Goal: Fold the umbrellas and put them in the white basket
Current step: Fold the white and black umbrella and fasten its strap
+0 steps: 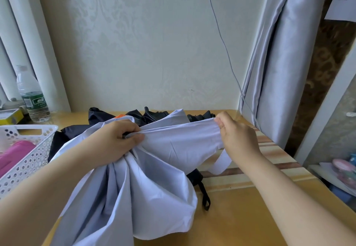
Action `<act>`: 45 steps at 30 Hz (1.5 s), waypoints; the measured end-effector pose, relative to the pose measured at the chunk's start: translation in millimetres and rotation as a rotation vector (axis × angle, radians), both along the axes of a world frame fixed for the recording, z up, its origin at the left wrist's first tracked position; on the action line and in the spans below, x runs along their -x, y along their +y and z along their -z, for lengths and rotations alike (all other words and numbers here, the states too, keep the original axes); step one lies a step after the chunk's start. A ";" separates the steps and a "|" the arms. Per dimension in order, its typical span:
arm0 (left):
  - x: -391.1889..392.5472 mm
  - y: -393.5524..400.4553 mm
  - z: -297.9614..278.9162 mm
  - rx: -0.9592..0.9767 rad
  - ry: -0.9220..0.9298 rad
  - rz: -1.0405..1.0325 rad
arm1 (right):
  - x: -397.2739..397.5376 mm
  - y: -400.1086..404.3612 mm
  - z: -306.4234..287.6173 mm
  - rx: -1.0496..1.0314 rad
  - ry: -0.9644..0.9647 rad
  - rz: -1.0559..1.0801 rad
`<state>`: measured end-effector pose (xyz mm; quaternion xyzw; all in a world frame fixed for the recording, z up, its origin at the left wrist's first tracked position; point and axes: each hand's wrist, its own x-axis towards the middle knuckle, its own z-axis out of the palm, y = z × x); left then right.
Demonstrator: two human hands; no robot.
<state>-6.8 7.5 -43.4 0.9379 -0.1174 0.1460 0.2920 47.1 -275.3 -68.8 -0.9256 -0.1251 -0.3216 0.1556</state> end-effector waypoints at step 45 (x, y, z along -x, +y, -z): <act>11.1 10.8 9.8 0.013 -0.227 -0.003 | 34.8 133.9 -10.0 0.057 -0.027 -0.520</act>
